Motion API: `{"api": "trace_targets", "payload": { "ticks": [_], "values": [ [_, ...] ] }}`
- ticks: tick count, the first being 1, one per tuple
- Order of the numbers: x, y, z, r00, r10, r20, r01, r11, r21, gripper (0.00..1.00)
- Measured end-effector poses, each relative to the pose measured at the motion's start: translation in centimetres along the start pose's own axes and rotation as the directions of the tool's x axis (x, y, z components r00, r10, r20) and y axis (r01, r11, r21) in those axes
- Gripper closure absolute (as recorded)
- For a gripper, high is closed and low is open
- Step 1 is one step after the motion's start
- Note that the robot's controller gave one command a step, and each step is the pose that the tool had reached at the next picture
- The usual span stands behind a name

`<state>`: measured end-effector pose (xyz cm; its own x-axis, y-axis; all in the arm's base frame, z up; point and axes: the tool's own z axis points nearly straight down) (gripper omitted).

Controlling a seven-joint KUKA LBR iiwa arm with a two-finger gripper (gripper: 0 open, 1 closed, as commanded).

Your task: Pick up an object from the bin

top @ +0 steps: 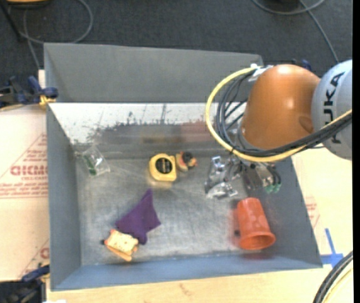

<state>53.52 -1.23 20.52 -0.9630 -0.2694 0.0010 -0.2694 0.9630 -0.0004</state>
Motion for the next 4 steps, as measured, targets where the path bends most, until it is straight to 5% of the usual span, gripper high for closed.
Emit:
{"api": "trace_targets", "payload": {
  "ticks": [1, 2, 4],
  "values": [
    [-0.7, -0.7, -2.5, 1.000, -0.015, 0.014, 0.015, 1.000, 0.005, 1.00],
    [-0.5, 0.6, 6.6, 0.924, -0.383, 0.001, 0.383, 0.924, -0.002, 0.00],
    [-1.1, 1.1, 5.8, 0.929, -0.370, -0.004, 0.370, 0.929, -0.003, 0.00]
  ]
}}
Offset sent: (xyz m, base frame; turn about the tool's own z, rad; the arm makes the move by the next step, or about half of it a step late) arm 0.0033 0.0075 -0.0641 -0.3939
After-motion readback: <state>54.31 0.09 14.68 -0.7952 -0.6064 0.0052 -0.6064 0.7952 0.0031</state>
